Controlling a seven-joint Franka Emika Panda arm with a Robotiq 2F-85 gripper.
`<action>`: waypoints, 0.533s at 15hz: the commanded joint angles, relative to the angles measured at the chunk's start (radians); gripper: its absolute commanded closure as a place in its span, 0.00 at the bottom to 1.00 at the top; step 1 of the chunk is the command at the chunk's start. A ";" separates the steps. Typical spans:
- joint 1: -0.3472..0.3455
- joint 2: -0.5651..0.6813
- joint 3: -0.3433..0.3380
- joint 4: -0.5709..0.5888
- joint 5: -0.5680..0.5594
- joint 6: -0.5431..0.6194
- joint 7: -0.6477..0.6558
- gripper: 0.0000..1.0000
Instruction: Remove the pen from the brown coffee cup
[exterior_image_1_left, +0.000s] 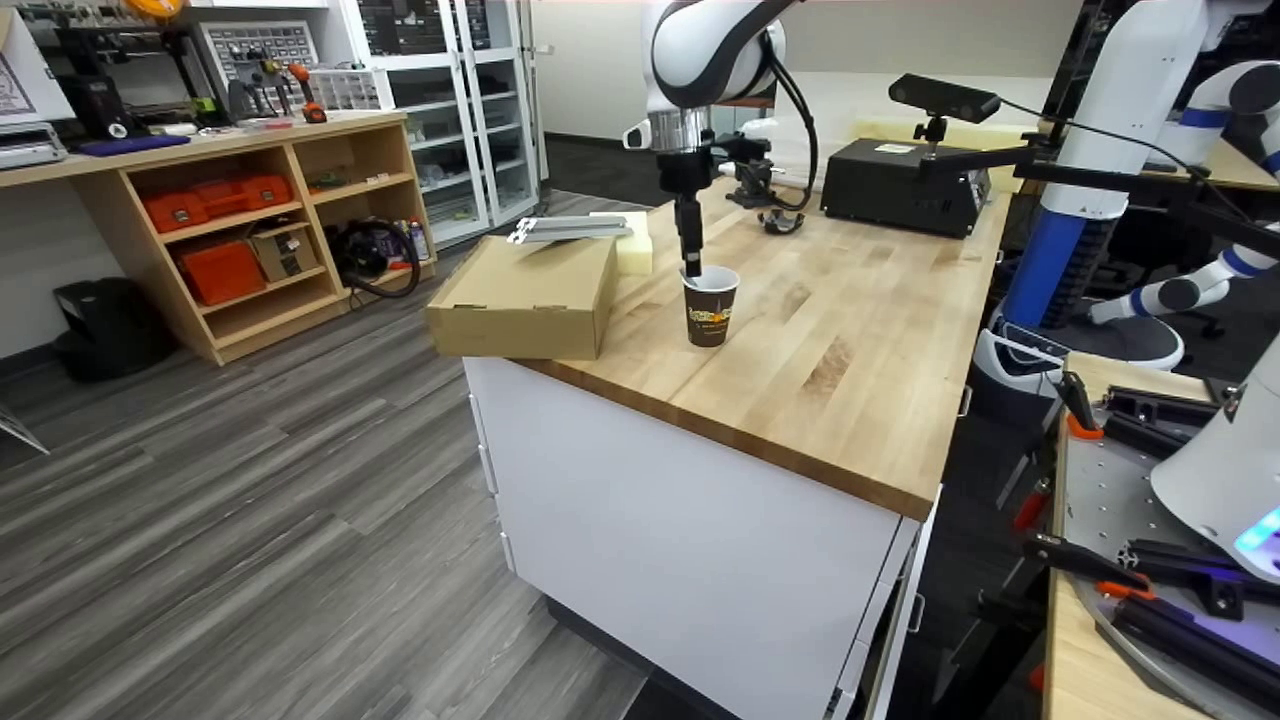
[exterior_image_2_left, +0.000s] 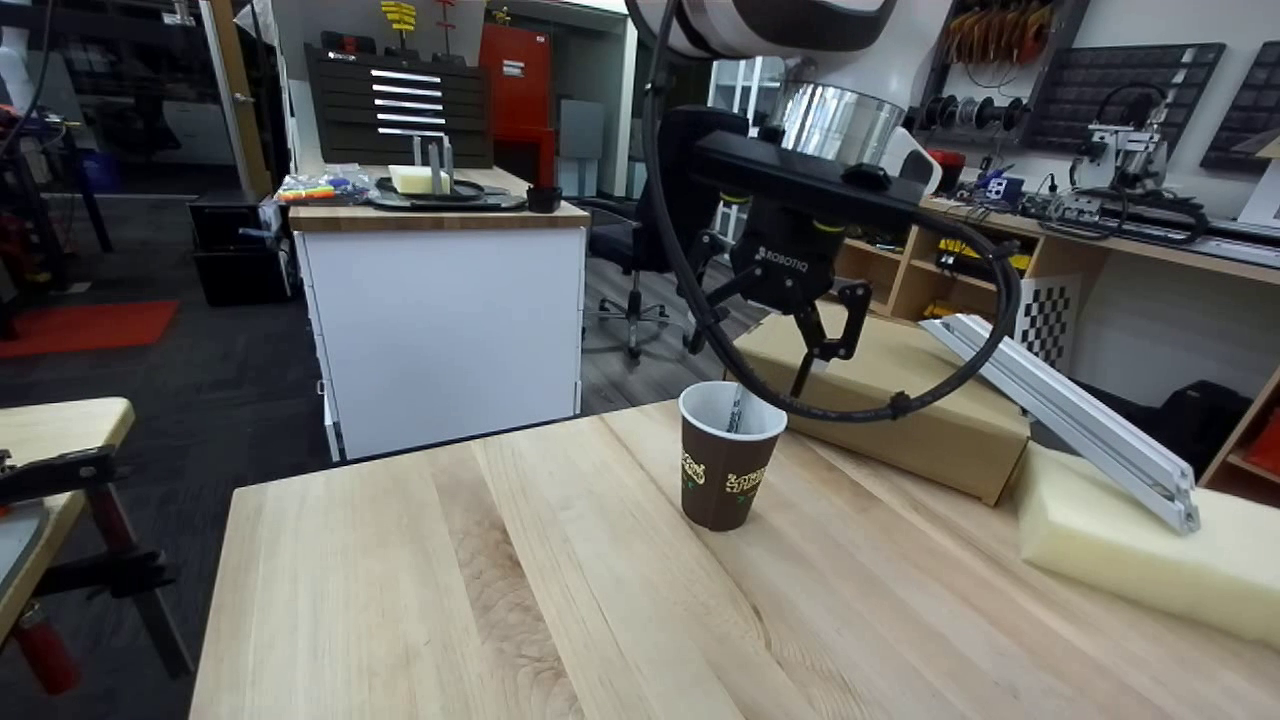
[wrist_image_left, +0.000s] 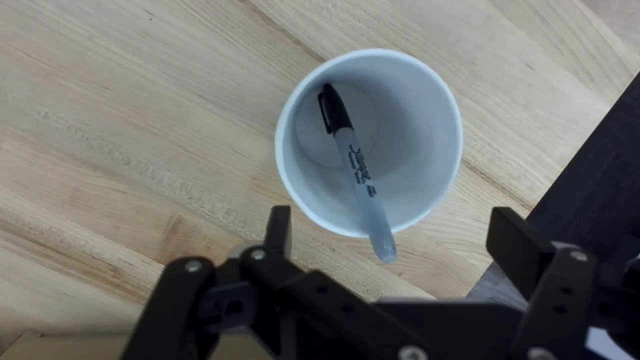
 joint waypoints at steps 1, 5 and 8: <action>-0.009 0.019 0.007 0.020 -0.018 0.029 0.005 0.00; -0.008 0.040 0.006 0.047 -0.025 0.039 0.004 0.00; -0.012 0.045 0.005 0.058 -0.031 0.043 0.003 0.26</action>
